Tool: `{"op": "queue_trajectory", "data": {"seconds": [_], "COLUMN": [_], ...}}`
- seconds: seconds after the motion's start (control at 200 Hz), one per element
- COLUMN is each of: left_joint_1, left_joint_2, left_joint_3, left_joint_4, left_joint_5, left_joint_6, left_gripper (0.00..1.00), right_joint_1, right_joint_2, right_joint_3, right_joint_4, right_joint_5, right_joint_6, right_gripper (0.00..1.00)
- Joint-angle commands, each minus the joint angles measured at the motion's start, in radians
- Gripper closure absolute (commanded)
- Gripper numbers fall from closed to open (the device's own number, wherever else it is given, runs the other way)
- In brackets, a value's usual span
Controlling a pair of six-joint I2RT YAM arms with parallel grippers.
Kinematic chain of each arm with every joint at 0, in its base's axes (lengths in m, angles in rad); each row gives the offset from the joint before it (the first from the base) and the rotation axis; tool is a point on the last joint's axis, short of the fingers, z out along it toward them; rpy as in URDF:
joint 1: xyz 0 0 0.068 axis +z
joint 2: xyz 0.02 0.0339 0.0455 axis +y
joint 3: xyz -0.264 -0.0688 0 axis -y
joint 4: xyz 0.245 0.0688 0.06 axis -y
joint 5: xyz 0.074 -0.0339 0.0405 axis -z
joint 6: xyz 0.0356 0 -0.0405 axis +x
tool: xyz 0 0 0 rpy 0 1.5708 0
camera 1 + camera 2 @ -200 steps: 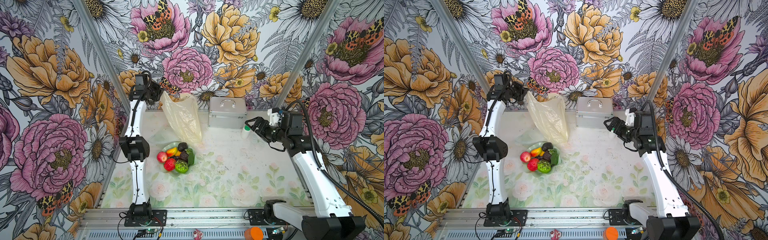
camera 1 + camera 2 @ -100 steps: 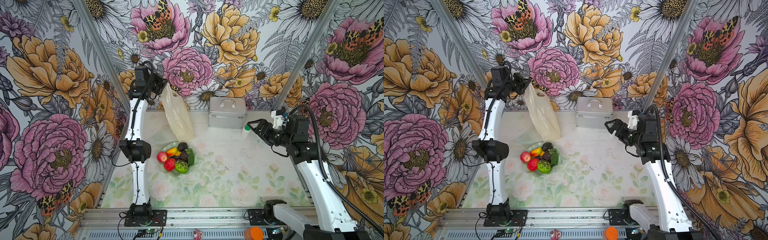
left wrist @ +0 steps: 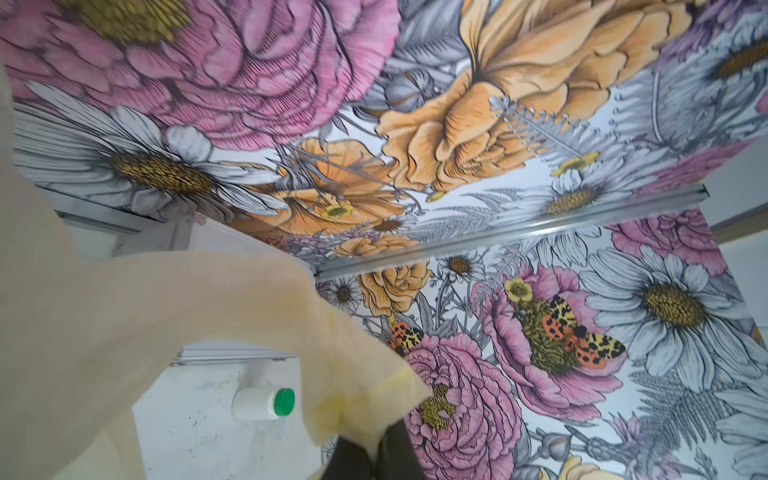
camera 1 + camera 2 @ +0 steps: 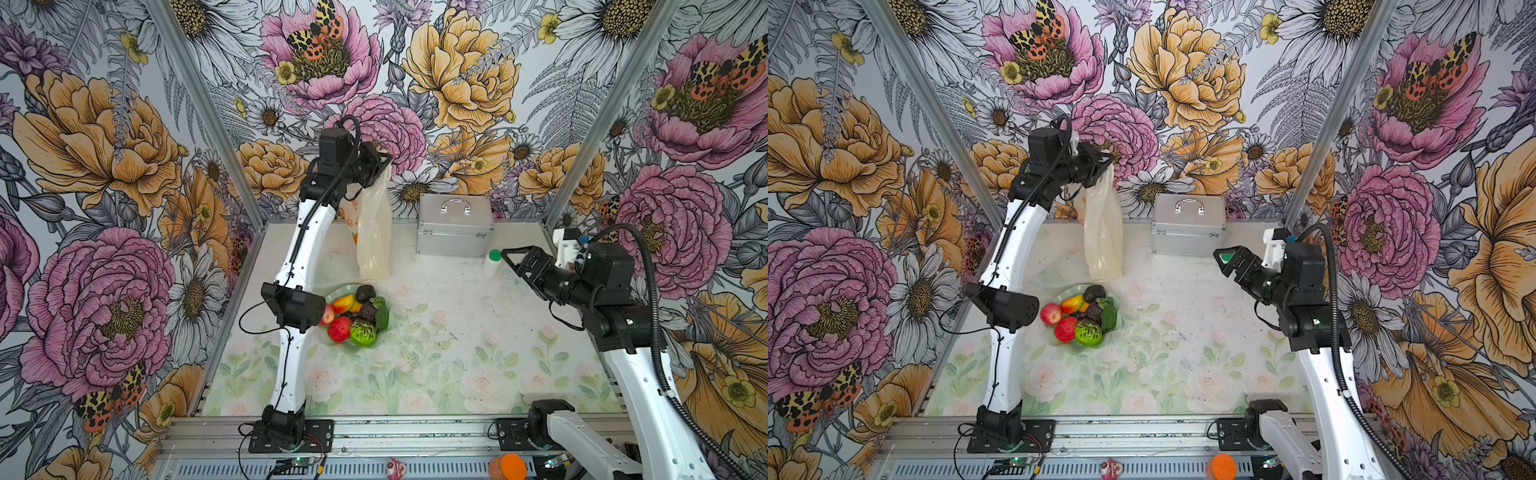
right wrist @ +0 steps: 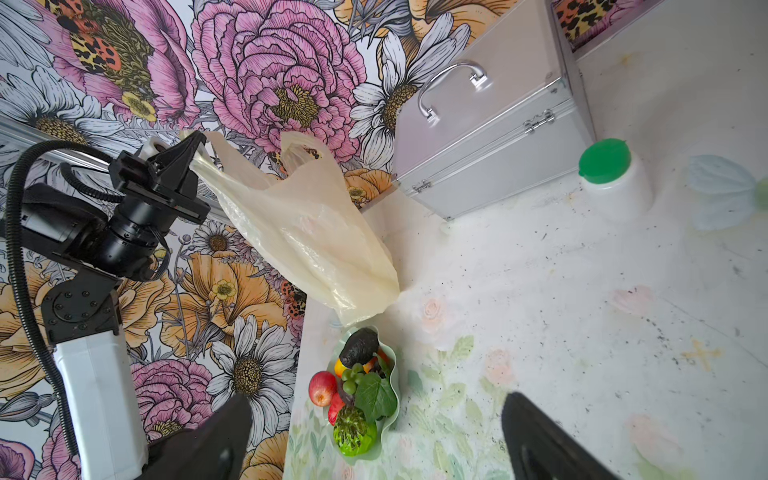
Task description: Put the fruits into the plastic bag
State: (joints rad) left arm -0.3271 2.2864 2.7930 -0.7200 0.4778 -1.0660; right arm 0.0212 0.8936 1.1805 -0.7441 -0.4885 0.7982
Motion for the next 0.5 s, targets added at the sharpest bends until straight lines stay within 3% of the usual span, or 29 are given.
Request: {"op": "queue_trajectory", "data": {"seconds": [0.0,0.15,0.33,0.495], "left_joint_1": [-0.097,-0.256,-0.477,-0.575], "left_joint_2": [-0.071,-0.135,-0.196,-0.341], "left_joint_3": [-0.053,-0.195,-0.409,-0.694], "left_joint_4": [0.031,-0.048,-0.240,-0.260], "left_joint_5": [0.025,-0.003,-0.105,-0.213], "left_joint_6": [0.020,0.123,0.360,0.436], "left_gripper": [1.00,1.00,1.00,1.00], "right_joint_1": [0.007,0.002,-0.023,-0.047], "right_joint_2": [-0.034,-0.063,-0.134,-0.154], "right_joint_3": [-0.014,-0.020,-0.027,0.008], "right_joint_4": [0.015,0.014,0.007,-0.069], "right_joint_5": [0.047,0.101,0.223,0.326], "right_joint_6": [0.016,0.014,0.036,0.028], "right_gripper": [0.04,0.04,0.04,0.05]}}
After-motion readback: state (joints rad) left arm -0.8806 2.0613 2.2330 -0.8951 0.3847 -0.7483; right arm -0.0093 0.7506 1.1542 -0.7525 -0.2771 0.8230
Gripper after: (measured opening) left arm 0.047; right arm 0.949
